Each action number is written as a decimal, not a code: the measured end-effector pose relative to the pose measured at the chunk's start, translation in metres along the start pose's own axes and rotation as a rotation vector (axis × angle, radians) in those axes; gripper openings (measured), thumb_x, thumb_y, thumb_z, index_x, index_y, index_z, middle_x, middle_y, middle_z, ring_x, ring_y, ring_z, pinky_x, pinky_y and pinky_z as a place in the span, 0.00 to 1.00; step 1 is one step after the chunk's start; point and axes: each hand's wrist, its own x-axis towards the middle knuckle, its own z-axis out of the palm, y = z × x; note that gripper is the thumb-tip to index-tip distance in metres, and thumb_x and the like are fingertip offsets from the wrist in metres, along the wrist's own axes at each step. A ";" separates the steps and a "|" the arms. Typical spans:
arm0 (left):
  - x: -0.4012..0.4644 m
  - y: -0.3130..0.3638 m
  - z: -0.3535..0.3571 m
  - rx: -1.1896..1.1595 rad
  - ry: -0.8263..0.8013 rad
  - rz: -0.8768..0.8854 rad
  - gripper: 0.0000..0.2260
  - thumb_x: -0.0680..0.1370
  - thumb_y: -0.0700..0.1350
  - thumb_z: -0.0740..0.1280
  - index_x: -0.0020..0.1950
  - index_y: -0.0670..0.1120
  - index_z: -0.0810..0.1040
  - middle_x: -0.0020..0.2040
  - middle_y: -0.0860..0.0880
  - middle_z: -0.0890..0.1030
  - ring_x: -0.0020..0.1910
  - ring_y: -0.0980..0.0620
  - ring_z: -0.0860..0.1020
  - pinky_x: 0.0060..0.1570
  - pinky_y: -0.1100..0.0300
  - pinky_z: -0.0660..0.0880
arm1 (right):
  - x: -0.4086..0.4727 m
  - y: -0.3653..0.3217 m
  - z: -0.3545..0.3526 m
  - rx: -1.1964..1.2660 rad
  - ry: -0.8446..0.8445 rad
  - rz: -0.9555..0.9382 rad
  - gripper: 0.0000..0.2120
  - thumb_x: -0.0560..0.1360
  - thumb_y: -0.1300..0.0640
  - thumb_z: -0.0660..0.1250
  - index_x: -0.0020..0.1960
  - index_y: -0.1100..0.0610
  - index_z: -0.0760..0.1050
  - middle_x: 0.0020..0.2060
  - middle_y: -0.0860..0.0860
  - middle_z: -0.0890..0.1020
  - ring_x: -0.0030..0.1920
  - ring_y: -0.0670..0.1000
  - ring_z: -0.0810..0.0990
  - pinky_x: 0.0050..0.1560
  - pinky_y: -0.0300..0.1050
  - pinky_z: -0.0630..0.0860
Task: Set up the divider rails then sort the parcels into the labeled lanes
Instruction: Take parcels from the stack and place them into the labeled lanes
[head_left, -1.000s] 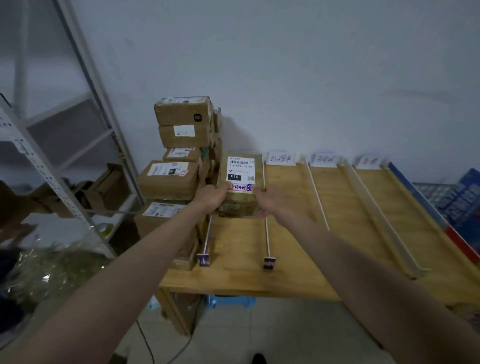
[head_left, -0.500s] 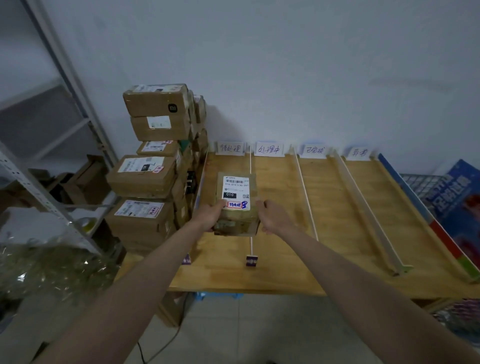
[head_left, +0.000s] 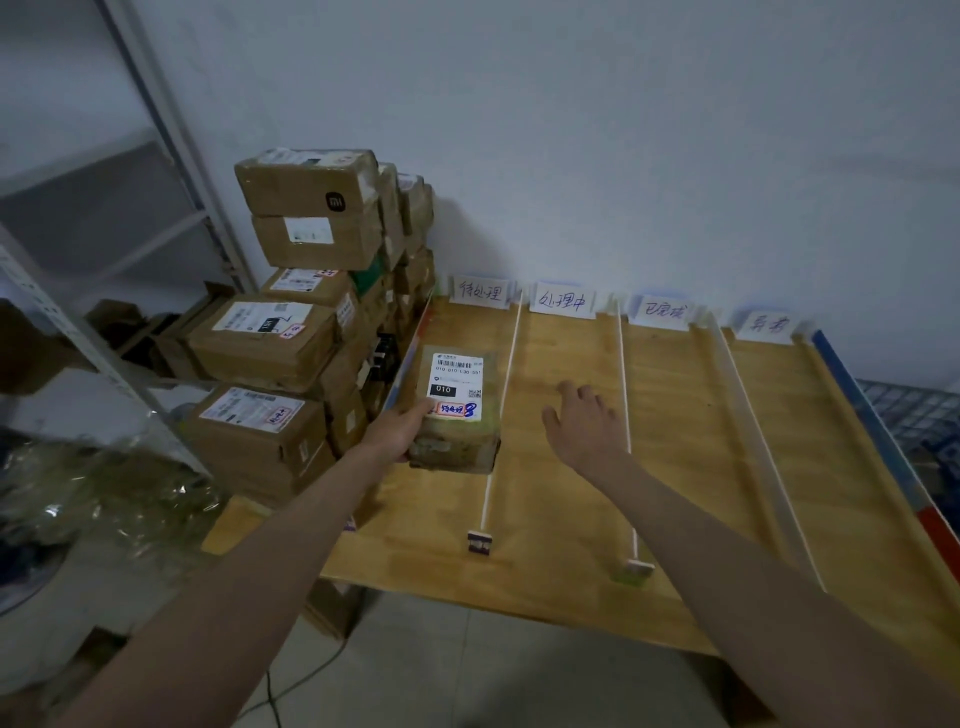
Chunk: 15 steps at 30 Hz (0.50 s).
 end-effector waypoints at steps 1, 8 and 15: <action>0.003 0.000 0.004 -0.010 0.013 -0.004 0.22 0.78 0.63 0.63 0.63 0.49 0.79 0.54 0.46 0.83 0.51 0.47 0.81 0.50 0.53 0.79 | 0.005 0.003 0.001 -0.015 0.004 -0.010 0.20 0.82 0.47 0.54 0.71 0.56 0.66 0.66 0.57 0.72 0.65 0.59 0.72 0.63 0.54 0.69; 0.030 0.007 0.023 -0.016 0.030 -0.038 0.25 0.77 0.64 0.64 0.64 0.47 0.79 0.54 0.46 0.84 0.50 0.47 0.82 0.44 0.56 0.78 | 0.034 0.018 0.020 0.002 -0.005 -0.053 0.21 0.82 0.48 0.55 0.72 0.55 0.64 0.67 0.56 0.72 0.66 0.58 0.72 0.63 0.54 0.69; 0.090 0.033 0.045 0.011 0.034 -0.064 0.25 0.78 0.63 0.64 0.64 0.45 0.79 0.55 0.45 0.83 0.50 0.47 0.82 0.42 0.56 0.78 | 0.094 0.033 0.030 0.028 -0.027 -0.018 0.19 0.82 0.49 0.55 0.69 0.55 0.66 0.65 0.55 0.73 0.65 0.58 0.71 0.63 0.53 0.68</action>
